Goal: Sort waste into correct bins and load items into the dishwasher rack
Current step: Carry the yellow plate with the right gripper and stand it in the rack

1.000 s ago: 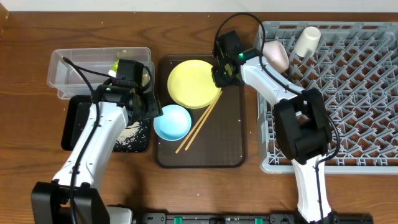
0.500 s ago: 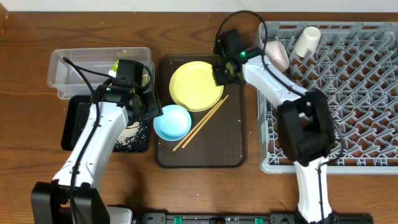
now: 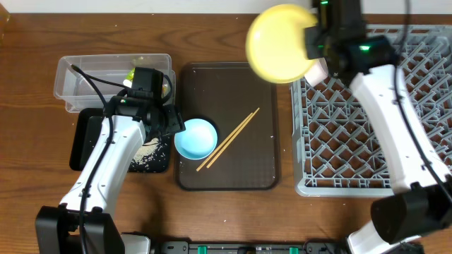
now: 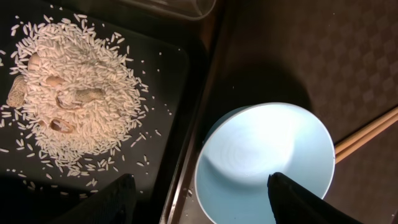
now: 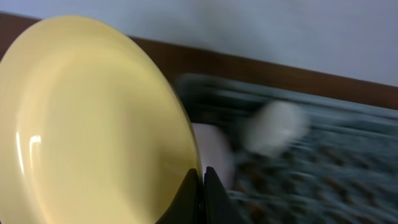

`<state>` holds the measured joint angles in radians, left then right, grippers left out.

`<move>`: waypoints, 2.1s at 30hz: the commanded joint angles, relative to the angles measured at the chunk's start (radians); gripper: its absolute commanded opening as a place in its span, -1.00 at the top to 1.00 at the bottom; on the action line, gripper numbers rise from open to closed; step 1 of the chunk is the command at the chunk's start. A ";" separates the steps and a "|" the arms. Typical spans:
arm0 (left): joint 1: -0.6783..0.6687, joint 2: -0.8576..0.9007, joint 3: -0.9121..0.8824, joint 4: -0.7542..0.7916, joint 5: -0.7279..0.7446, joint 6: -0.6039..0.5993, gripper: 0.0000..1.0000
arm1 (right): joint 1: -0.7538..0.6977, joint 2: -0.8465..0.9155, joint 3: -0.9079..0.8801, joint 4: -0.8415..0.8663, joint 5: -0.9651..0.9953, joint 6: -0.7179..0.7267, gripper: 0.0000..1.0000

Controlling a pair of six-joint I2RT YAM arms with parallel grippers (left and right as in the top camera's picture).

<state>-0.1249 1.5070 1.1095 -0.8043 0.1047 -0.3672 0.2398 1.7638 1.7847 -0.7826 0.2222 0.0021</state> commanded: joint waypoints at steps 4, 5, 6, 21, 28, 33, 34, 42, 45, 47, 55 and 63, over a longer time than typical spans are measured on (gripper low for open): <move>0.004 -0.011 0.012 0.005 -0.012 -0.008 -0.42 | -0.080 -0.019 0.003 -0.045 0.546 -0.135 0.98; 0.004 -0.011 0.012 0.005 -0.012 -0.008 -0.43 | -0.088 -0.019 0.003 -0.049 0.592 -0.156 0.98; 0.004 -0.011 0.012 0.005 -0.012 -0.008 -0.47 | -0.097 -0.018 0.002 -0.054 0.616 -0.183 0.98; 0.004 -0.011 0.012 0.001 -0.012 -0.008 -0.49 | -0.214 -0.016 0.000 -0.191 0.612 -0.335 0.98; 0.004 -0.011 0.012 0.002 -0.012 -0.008 -0.50 | -0.264 -0.016 -0.001 -0.204 0.545 -0.386 0.97; 0.004 -0.011 0.012 -0.002 -0.012 -0.008 -0.49 | -0.266 -0.014 -0.030 -0.211 0.507 -0.386 0.97; 0.004 -0.011 0.012 -0.003 -0.012 -0.008 -0.49 | -0.266 -0.013 -0.040 -0.209 0.507 -0.385 0.98; 0.004 -0.011 0.008 -0.003 -0.012 -0.008 -0.50 | -0.266 -0.013 -0.180 -0.096 0.602 -0.361 0.96; 0.004 -0.011 0.008 -0.003 -0.012 -0.008 -0.50 | -0.256 -0.013 -0.195 -0.081 0.499 -0.360 0.98; 0.004 -0.011 0.008 -0.002 -0.012 -0.008 -0.50 | -0.246 -0.013 -0.195 -0.080 0.426 -0.352 0.98; 0.004 -0.011 0.008 0.001 -0.012 -0.008 -0.50 | -0.150 -0.013 -0.195 -0.082 0.106 -0.264 0.97; 0.004 -0.011 0.007 -0.003 -0.012 -0.008 -0.50 | -0.082 -0.013 -0.195 -0.139 0.042 -0.241 0.07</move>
<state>-0.1249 1.5070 1.1095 -0.8043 0.1043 -0.3698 0.1421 1.7565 1.5906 -0.9047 0.3294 -0.2642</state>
